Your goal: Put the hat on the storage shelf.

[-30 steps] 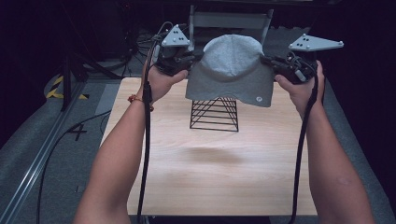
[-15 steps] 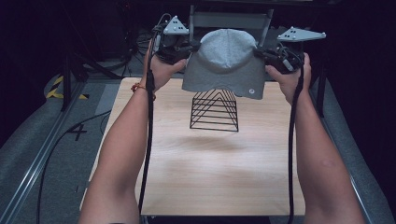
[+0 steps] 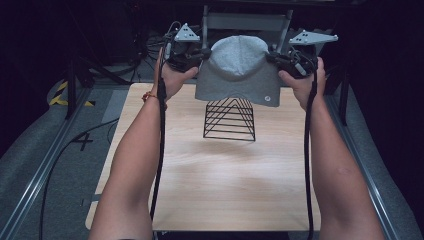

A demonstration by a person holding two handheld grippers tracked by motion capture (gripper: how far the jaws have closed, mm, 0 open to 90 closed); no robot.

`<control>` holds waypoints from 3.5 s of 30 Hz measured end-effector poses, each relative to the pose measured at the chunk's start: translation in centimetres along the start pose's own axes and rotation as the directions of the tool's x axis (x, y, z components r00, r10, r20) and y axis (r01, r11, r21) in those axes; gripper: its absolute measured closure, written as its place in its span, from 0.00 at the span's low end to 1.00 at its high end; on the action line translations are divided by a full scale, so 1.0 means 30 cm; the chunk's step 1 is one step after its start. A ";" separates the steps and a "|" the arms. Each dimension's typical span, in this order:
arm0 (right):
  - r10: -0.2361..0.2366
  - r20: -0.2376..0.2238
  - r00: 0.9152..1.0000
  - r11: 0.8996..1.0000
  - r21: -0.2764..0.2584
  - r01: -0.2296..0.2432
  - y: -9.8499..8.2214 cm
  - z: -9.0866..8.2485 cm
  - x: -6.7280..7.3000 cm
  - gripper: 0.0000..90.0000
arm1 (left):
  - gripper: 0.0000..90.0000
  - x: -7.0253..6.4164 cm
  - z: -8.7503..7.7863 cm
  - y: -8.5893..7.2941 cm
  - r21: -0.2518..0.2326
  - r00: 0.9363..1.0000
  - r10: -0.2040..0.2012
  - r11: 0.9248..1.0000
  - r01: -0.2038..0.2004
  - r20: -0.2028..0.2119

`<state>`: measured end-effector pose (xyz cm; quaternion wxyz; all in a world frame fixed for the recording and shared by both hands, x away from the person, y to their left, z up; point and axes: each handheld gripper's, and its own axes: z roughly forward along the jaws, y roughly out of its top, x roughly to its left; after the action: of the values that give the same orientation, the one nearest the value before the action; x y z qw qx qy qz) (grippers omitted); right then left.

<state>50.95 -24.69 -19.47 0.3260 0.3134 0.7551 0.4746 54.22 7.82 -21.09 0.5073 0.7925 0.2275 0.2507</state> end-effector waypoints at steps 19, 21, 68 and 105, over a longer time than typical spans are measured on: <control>-0.013 -0.035 0.999 1.000 -0.019 0.012 -0.050 -0.053 0.026 0.97 | 0.98 -0.059 -0.080 -0.028 -0.088 0.995 0.003 0.996 0.006 0.098; -0.015 -0.036 0.999 1.000 -0.024 0.014 -0.048 -0.064 0.032 0.96 | 0.98 -0.065 -0.090 -0.027 -0.093 0.995 0.009 0.996 0.000 0.101; -0.059 -0.078 0.995 0.998 -0.028 0.057 -0.094 -0.128 0.100 0.96 | 0.98 -0.115 -0.188 -0.138 -0.173 0.981 -0.021 0.983 0.055 0.190; -0.026 -0.109 0.994 0.995 0.094 0.037 -0.281 -0.003 0.087 0.96 | 0.98 -0.117 0.035 -0.371 -0.013 0.981 -0.107 0.994 0.110 0.165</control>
<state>47.95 -25.66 -27.71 0.2768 0.2907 0.7984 0.4488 50.99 9.19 -32.27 0.5458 0.7912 0.2251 0.1592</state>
